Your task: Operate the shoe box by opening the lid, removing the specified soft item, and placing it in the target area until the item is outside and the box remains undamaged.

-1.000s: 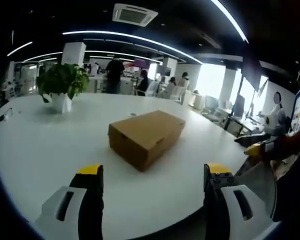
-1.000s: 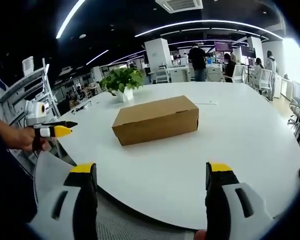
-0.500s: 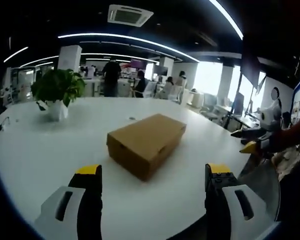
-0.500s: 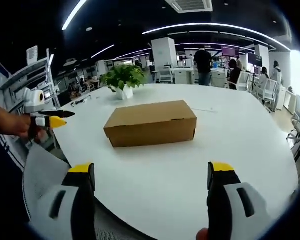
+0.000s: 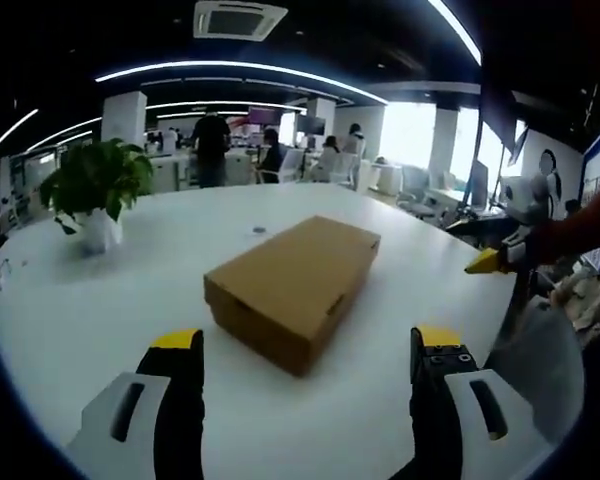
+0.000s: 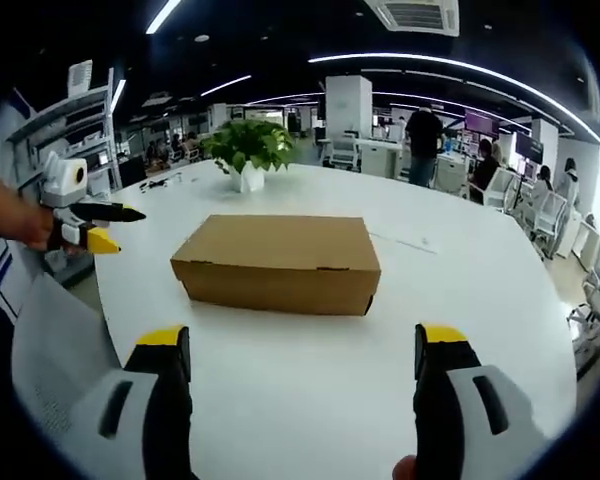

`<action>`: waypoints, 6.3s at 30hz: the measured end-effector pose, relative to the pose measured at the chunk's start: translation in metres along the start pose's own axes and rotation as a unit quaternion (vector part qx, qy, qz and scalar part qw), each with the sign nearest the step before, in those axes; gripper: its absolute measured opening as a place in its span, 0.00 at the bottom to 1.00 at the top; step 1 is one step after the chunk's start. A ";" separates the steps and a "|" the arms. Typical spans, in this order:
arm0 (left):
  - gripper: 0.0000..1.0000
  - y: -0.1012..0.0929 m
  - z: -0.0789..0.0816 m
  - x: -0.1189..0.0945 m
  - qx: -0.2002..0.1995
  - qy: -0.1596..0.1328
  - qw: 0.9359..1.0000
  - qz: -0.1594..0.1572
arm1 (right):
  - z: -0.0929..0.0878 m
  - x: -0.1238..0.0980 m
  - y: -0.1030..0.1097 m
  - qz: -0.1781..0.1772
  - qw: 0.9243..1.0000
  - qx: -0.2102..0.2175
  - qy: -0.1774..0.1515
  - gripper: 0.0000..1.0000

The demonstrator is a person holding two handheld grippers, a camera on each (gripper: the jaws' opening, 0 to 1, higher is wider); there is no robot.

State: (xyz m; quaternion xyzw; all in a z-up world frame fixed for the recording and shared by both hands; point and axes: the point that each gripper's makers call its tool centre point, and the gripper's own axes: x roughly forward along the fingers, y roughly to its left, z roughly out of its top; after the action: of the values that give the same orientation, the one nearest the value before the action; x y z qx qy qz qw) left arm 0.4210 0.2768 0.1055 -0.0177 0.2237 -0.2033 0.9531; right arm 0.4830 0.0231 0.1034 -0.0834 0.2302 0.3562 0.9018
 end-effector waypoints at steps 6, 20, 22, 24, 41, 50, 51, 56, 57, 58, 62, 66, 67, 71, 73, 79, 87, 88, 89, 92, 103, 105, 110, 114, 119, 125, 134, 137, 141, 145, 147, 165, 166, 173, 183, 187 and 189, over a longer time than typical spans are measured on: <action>0.86 0.001 -0.001 0.015 0.005 0.008 1.000 -0.003 | 0.009 0.022 -0.012 0.008 1.000 -0.019 0.000 0.87; 0.85 0.003 -0.016 0.057 0.008 0.029 1.000 -0.006 | 0.019 0.077 -0.056 0.018 0.999 -0.048 0.009 0.82; 0.85 0.004 -0.016 0.062 0.008 0.032 0.999 -0.006 | 0.021 0.084 -0.057 0.024 0.998 -0.050 0.008 0.82; 0.85 0.005 -0.016 0.068 0.012 0.034 0.999 -0.005 | 0.021 0.091 -0.056 0.031 0.998 -0.059 0.009 0.82; 0.73 0.011 -0.041 0.094 0.031 0.066 0.997 0.022 | 0.009 0.138 -0.064 0.086 0.991 -0.096 0.031 0.72; 0.64 0.023 -0.044 0.100 0.024 0.066 0.996 0.047 | 0.002 0.149 -0.051 0.136 0.982 -0.123 0.040 0.64; 0.64 0.023 -0.043 0.100 0.027 0.066 0.996 0.047 | 0.001 0.149 -0.049 0.143 0.981 -0.125 0.040 0.62; 0.63 0.024 -0.043 0.100 0.028 0.059 0.997 0.046 | 0.001 0.151 -0.051 0.148 0.981 -0.122 0.038 0.61; 0.63 0.024 -0.043 0.100 0.030 0.059 0.997 0.046 | 0.002 0.151 -0.050 0.148 0.981 -0.121 0.038 0.61; 0.63 0.024 -0.042 0.100 0.030 0.058 0.997 0.046 | 0.002 0.151 -0.050 0.147 0.981 -0.121 0.038 0.61; 0.62 0.026 -0.041 0.101 0.034 0.059 0.997 0.044 | 0.002 0.151 -0.048 0.142 0.982 -0.120 0.040 0.61; 0.60 0.029 -0.041 0.098 0.040 0.060 0.996 0.043 | 0.003 0.148 -0.045 0.136 0.983 -0.119 0.042 0.59; 0.59 0.031 -0.041 0.097 0.041 0.061 0.996 0.043 | 0.003 0.148 -0.046 0.136 0.983 -0.118 0.042 0.59; 0.55 0.036 -0.042 0.090 0.047 0.065 0.996 0.044 | 0.000 0.143 -0.037 0.129 0.984 -0.117 0.042 0.55; 0.54 0.039 -0.042 0.087 0.052 0.064 0.996 0.045 | -0.001 0.141 -0.031 0.121 0.986 -0.111 0.041 0.55; 0.52 0.046 -0.044 0.077 0.054 0.064 0.996 0.041 | -0.004 0.134 -0.016 0.108 0.990 -0.088 0.031 0.57; 0.51 0.050 -0.046 0.067 0.059 0.065 0.996 0.021 | -0.009 0.122 0.002 0.092 0.993 -0.067 0.024 0.59; 0.52 0.050 -0.046 0.066 0.060 0.065 0.996 0.019 | -0.010 0.120 0.005 0.089 0.994 -0.065 0.025 0.59; 0.52 0.050 -0.047 0.065 0.059 0.065 0.996 0.016 | -0.011 0.119 0.007 0.086 0.994 -0.064 0.025 0.59; 0.53 0.051 -0.047 0.062 0.060 0.065 0.996 0.008 | -0.014 0.113 0.013 0.078 0.995 -0.054 0.024 0.59; 0.55 0.051 -0.052 0.052 0.074 0.070 0.995 -0.020 | -0.026 0.089 0.040 0.051 0.998 -0.027 0.019 0.60; 0.56 0.051 -0.053 0.049 0.077 0.073 0.994 -0.025 | -0.028 0.083 0.046 0.045 0.999 -0.013 0.015 0.60; 0.57 0.047 -0.059 0.035 0.080 0.075 0.994 -0.030 | -0.034 0.071 0.060 0.040 0.999 -0.006 0.016 0.60; 0.56 0.044 -0.065 0.024 0.080 0.077 0.993 -0.032 | -0.039 0.061 0.072 0.040 0.999 -0.003 0.016 0.60; 0.56 0.039 -0.071 0.010 0.081 0.078 0.993 -0.031 | -0.046 0.049 0.085 0.043 0.999 -0.005 0.019 0.58; 0.55 0.036 -0.077 -0.001 0.082 0.081 0.993 -0.030 | -0.050 0.040 0.095 0.041 0.999 -0.001 0.018 0.57; 0.55 0.034 -0.083 -0.015 0.084 0.084 0.992 -0.029 | -0.054 0.032 0.110 0.042 0.999 -0.002 0.019 0.57; 0.55 0.037 -0.085 -0.020 0.084 0.085 0.992 -0.025 | -0.055 0.031 0.116 0.045 0.999 -0.003 0.020 0.57; 0.54 0.041 -0.087 -0.026 0.086 0.086 0.992 -0.023 | -0.056 0.029 0.123 0.050 0.999 -0.003 0.018 0.56; 0.55 0.042 -0.088 -0.031 0.075 0.084 0.993 -0.022 | -0.057 0.026 0.128 0.053 0.998 -0.008 0.019 0.54; 0.56 0.042 -0.089 -0.033 0.074 0.082 0.994 -0.021 | -0.058 0.026 0.131 0.055 0.998 -0.012 0.019 0.54; 0.52 0.043 -0.084 -0.037 0.083 0.087 0.993 -0.012 | -0.059 0.025 0.118 0.043 0.998 -0.042 0.020 0.38; 0.52 0.043 -0.085 -0.037 0.087 0.088 0.992 -0.011 | -0.060 0.025 0.118 0.042 0.998 -0.045 0.021 0.38; 0.52 0.043 -0.084 -0.037 0.079 0.088 0.993 -0.011 | -0.059 0.026 0.119 0.041 0.998 -0.039 0.026 0.39; 0.53 0.041 -0.078 -0.041 0.065 0.082 0.994 -0.014 | -0.050 0.019 0.121 0.048 0.998 -0.038 0.023 0.41; 0.54 0.039 -0.071 -0.043 0.059 0.077 0.995 -0.013 | -0.045 0.016 0.124 0.050 0.998 -0.041 0.017 0.43; 0.55 0.039 -0.068 -0.044 0.054 0.072 0.996 -0.015 | -0.042 0.014 0.123 0.050 0.998 -0.042 0.013 0.43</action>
State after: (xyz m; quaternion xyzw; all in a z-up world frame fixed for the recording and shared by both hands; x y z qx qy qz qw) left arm 0.3700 0.3341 0.0583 0.0456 0.2802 -0.2297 0.9309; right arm 0.3935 0.1087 0.0611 -0.1143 0.2308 0.4087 0.8756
